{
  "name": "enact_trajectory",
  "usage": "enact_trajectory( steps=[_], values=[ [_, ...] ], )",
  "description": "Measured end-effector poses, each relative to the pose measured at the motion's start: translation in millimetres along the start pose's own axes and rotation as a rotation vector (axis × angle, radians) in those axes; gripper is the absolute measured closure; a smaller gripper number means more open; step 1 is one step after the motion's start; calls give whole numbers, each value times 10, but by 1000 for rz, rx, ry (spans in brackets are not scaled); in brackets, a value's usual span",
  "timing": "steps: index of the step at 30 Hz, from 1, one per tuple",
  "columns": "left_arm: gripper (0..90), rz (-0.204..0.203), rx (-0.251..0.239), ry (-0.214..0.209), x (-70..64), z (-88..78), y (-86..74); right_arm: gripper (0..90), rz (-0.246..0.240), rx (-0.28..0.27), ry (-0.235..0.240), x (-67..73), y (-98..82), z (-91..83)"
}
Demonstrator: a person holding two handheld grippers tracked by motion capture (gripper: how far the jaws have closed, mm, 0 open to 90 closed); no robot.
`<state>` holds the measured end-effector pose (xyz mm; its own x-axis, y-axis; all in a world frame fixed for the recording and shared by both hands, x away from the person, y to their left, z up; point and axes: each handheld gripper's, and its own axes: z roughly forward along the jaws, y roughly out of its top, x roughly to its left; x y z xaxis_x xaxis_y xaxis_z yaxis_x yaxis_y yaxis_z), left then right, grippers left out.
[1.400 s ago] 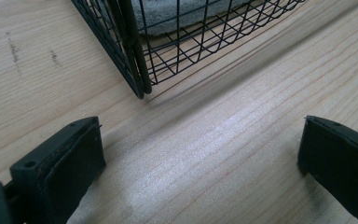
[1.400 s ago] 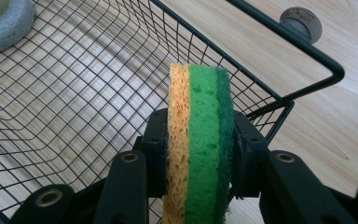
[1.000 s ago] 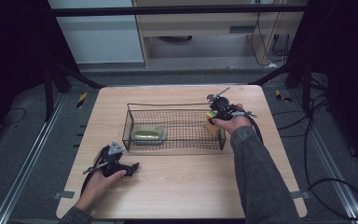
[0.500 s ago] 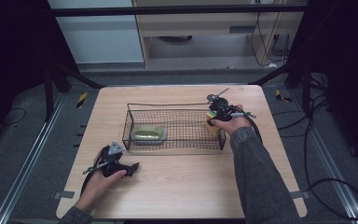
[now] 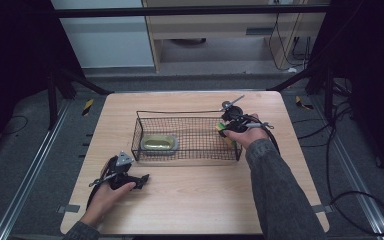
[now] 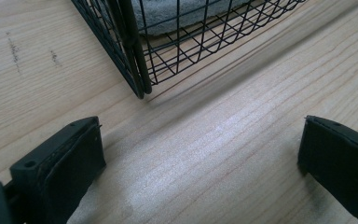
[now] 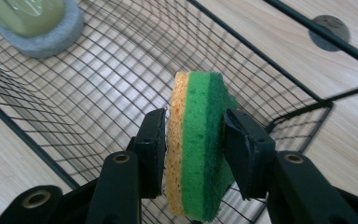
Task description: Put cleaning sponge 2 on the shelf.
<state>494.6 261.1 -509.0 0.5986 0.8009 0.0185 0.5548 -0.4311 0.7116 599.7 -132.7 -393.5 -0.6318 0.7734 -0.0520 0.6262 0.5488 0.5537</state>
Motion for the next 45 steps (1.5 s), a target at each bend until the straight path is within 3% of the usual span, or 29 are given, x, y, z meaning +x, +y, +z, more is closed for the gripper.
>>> enact_trajectory(
  steps=[5,10,19,25,31,39,45],
  values=[
    [0,1,1,-1,0,0,0,560,-11,9,20,109,59,61],
    [0,0,0,0,1,1,2,484,3,-1,37,121,97,93],
    [0,4,1,1,4,1,3,393,22,-59,28,114,77,-31],
    [0,5,2,1,4,0,3,266,62,-121,-20,11,-108,-229],
    [0,5,2,1,4,0,3,146,111,-175,-102,-125,-380,-392],
    [0,5,2,1,4,0,3,100,198,-204,-162,-334,-753,-548],
    [0,5,2,1,4,0,3,95,246,-211,-175,-365,-994,-567]
  ],
)
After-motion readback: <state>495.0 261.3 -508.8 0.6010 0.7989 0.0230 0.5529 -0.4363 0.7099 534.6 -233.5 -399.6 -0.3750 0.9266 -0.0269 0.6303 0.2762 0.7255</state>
